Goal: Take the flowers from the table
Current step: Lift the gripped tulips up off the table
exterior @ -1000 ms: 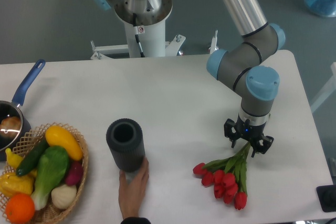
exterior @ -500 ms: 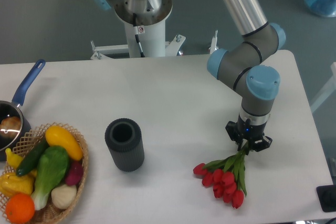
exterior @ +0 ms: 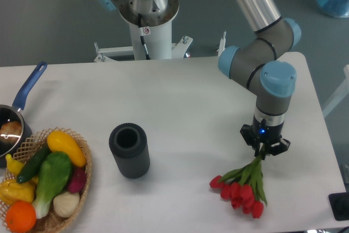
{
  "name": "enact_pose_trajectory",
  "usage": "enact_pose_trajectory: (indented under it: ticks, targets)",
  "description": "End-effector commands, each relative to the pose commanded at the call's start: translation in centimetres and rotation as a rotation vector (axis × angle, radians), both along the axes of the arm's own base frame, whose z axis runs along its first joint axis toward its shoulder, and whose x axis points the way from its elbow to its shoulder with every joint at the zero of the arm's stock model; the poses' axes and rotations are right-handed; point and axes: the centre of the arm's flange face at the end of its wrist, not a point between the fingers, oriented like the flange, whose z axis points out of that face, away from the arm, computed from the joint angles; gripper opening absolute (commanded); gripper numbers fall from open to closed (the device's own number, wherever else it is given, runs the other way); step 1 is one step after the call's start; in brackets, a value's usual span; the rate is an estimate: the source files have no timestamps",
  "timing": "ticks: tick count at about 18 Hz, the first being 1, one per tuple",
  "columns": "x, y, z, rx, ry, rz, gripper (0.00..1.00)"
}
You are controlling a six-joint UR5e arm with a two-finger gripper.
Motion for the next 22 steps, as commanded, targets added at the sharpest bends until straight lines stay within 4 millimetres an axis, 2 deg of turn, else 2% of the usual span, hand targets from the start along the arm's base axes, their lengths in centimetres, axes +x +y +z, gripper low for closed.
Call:
enact_pose_trajectory:
  ticks: [2, 5, 13, 15, 19, 22]
  targets:
    - [-0.1, 0.5, 1.9, 0.074, -0.007, 0.024, 0.27]
    - [0.4, 0.9, 3.2, 0.120, -0.017, 0.044, 0.16]
    - [0.8, 0.5, 4.1, 0.124, -0.011, 0.051, 0.16]
    - [1.0, 0.2, 5.7, 0.138, 0.011, 0.052, 0.16]
    - [0.3, -0.4, 7.3, 0.246, -0.015, 0.034, 0.16]
    - [0.1, -1.6, 9.9, 0.358, -0.026, 0.013, 0.16]
